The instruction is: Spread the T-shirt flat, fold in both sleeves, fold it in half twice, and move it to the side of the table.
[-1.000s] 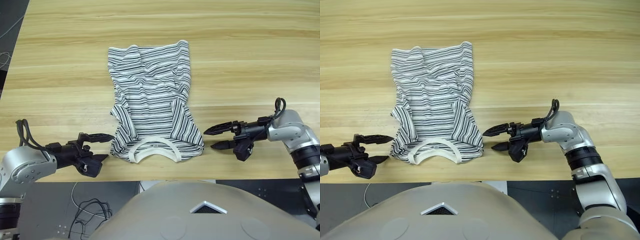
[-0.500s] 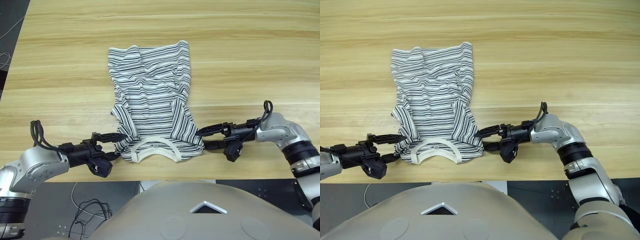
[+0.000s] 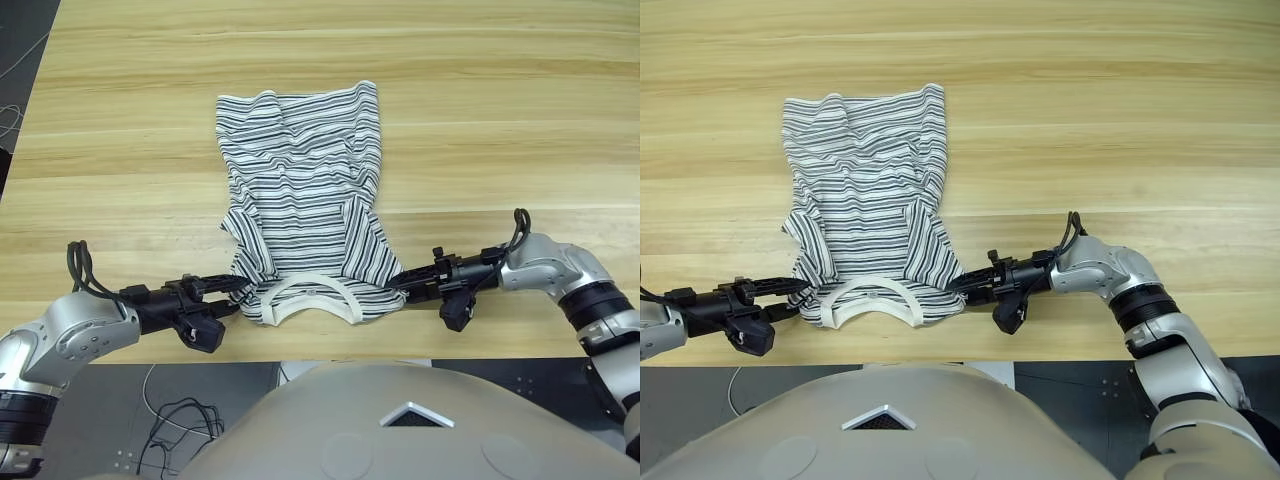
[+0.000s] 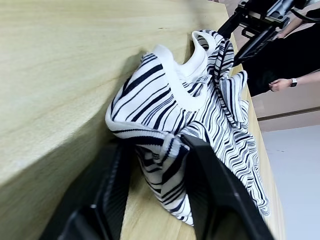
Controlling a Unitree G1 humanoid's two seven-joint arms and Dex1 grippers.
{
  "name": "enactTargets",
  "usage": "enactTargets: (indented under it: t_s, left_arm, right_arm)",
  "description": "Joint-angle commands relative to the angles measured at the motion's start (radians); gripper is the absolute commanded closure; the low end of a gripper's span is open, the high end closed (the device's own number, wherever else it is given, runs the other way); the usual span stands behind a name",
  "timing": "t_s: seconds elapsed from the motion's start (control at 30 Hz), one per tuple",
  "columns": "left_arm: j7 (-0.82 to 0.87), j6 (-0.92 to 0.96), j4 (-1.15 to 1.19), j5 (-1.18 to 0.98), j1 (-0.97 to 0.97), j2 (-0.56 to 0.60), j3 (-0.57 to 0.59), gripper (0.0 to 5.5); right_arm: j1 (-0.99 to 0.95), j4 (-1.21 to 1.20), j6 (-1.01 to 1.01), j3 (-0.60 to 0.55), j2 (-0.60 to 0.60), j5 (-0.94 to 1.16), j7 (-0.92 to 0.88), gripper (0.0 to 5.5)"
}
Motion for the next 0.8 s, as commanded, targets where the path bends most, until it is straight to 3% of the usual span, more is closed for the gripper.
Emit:
enactTargets:
  t_s: [0.03, 0.2, 0.37, 0.43, 0.5, 0.6, 0.67, 0.8]
  left_arm:
    - [-0.020, 0.038, 0.007, 0.015, 0.006, 0.015, -0.036, 3.77]
    - [-0.025, 0.055, -0.014, -0.018, 0.012, 0.017, -0.056, 4.54]
    - [-0.059, 0.084, -0.058, -0.096, 0.020, 0.030, -0.083, 5.31]
    - [-0.081, 0.113, -0.090, -0.142, 0.025, 0.032, -0.088, 5.36]
    - [-0.152, 0.252, -0.180, -0.290, 0.036, 0.045, -0.094, 5.36]
    - [-0.313, 0.584, -0.430, -0.711, 0.027, 0.177, -0.042, 5.36]
    - [-0.411, 0.714, -0.494, -0.888, -0.009, 0.260, 0.017, 5.36]
    - [-0.545, 0.810, -0.450, -1.010, -0.082, 0.310, 0.083, 5.36]
  right_arm:
    - [-0.022, -0.002, 0.012, 0.005, -0.017, -0.026, -0.022, 4.54]
    - [-0.029, -0.009, 0.019, 0.011, -0.014, -0.042, -0.050, 5.36]
    - [-0.024, -0.018, 0.030, 0.024, -0.019, -0.032, -0.062, 5.40]
    - [-0.009, -0.039, 0.090, 0.071, -0.033, 0.087, -0.023, 5.40]
    - [0.028, -0.179, 0.316, 0.150, -0.081, 0.411, 0.118, 5.40]
    - [0.014, -0.485, 0.755, 0.179, -0.196, 0.844, 0.368, 5.40]
    - [-0.016, -0.589, 0.949, 0.150, -0.244, 0.995, 0.469, 5.40]
    - [-0.044, -0.666, 1.181, 0.083, -0.286, 1.152, 0.596, 5.40]
